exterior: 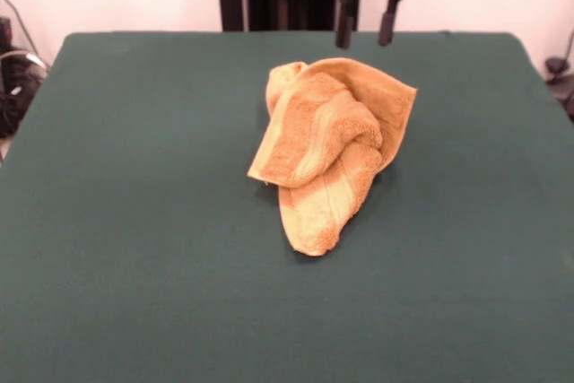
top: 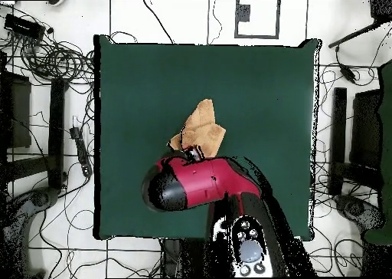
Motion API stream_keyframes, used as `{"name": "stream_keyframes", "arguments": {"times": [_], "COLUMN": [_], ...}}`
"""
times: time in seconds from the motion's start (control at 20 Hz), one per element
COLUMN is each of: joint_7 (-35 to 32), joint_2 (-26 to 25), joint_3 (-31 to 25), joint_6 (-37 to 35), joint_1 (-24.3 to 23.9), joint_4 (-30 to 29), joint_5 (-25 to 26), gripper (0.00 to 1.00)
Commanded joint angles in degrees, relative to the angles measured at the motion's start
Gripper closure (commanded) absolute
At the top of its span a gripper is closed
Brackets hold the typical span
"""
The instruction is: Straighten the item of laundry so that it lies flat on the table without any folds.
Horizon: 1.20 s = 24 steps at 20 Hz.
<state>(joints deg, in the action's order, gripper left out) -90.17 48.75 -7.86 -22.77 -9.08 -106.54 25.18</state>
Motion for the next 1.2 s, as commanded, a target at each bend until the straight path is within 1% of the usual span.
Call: {"name": "stream_keyframes", "arguments": {"times": [0.05,0.3,0.4,0.55,0.65,0.8,1.0,1.1,1.2], "joint_7": [-4.65,-2.26,-2.29,-0.39,1.76,3.05,1.07,0.76,-0.09], "joint_2": [-5.34,-7.09,-7.78,-7.71,-6.27,-6.28,-6.49,-6.07,-7.3], "joint_3": [-3.35,-4.5,-4.39,-5.58,-6.8,-7.82,-7.34,-7.24,-7.34], "joint_6": [2.68,2.36,3.41,1.31,-1.49,-3.1,-0.69,-1.18,-0.86], "joint_1": [3.1,1.64,1.31,-0.51,-1.6,-1.77,-1.0,-0.79,-0.77], "joint_4": [-1.44,0.11,0.88,2.03,2.01,2.9,2.53,2.19,1.33], "joint_5": [2.32,2.63,3.0,2.29,1.67,1.7,2.24,1.92,1.42], "gripper": [0.0,0.0,0.0,0.0,0.0,0.0,0.0,0.0,0.0]}}
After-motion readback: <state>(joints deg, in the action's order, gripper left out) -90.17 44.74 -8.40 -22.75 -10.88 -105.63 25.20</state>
